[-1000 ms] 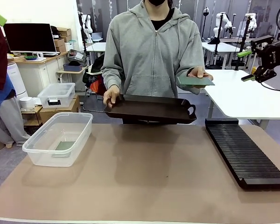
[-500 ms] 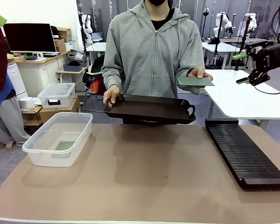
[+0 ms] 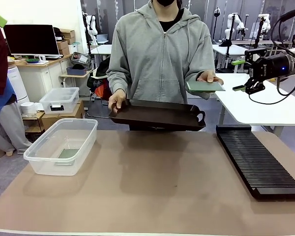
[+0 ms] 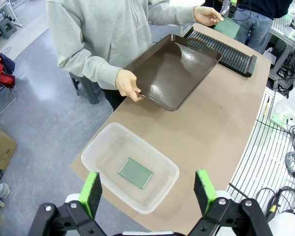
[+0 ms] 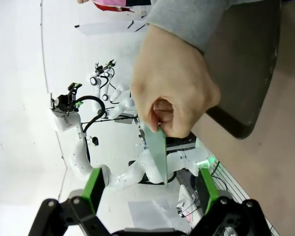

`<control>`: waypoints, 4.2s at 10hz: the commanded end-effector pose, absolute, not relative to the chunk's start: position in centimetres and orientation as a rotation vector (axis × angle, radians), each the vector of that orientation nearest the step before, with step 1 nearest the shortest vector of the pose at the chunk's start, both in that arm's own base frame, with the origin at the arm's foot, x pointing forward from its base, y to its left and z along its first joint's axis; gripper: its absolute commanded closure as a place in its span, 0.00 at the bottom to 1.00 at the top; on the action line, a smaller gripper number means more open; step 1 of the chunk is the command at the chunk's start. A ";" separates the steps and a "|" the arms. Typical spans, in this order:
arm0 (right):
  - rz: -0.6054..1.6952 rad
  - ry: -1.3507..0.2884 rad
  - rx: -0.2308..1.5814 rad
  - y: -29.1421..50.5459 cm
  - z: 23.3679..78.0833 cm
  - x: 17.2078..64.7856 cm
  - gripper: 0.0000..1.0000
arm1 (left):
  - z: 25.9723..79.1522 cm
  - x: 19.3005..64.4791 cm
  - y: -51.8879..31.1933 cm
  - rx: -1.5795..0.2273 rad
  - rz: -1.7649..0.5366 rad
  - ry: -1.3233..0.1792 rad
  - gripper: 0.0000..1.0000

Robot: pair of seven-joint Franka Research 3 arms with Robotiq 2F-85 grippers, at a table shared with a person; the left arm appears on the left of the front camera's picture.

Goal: Sort PCBs into racks and boxes based on the side picked up.
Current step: Pick up the Blank PCB handed by the Human, then if the short side of the Blank PCB is picked up, insert it into the PCB Rack ; if the long side is picked up, place it in the Organizing box.

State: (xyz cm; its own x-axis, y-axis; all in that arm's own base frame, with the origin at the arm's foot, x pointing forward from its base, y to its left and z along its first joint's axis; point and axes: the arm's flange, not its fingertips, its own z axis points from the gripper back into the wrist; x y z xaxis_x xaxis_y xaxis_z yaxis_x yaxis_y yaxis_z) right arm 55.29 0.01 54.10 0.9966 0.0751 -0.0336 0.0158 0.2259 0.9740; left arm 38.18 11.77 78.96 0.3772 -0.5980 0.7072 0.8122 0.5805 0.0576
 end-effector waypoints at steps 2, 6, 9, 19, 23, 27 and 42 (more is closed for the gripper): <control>0.102 0.046 1.401 1.4 53.1 55.2 0.00 | 78.8 37.9 11.7 -0.328 -0.926 -0.753 0.00; 0.170 0.033 1.430 3.5 52.6 55.1 0.00 | 78.8 37.9 11.7 -0.328 -0.926 -0.753 0.00; 0.255 0.024 1.433 4.6 52.1 54.9 0.39 | 78.8 37.9 11.7 -0.328 -0.926 -0.753 0.00; 0.232 0.088 1.511 4.4 51.8 55.1 1.00 | 78.8 37.9 11.7 -0.328 -0.926 -0.753 0.00; 0.235 0.091 1.529 4.2 51.6 55.0 1.00 | 78.8 37.9 11.7 -0.328 -0.926 -0.753 0.00; 0.229 0.090 1.487 4.4 51.6 55.0 1.00 | 78.8 37.9 11.7 -0.328 -0.926 -0.753 0.00; 0.229 0.090 1.487 4.4 51.6 55.0 1.00 | 78.8 37.9 11.7 -0.328 -0.926 -0.753 0.00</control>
State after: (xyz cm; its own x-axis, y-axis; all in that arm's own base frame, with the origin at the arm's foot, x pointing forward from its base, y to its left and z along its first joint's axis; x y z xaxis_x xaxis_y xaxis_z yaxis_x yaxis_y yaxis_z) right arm 55.07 4.36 51.62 0.9765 0.2033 0.0720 -0.0870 0.0655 0.9941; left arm 38.18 11.77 78.96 0.3772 -0.5980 0.7072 0.8123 0.5805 0.0576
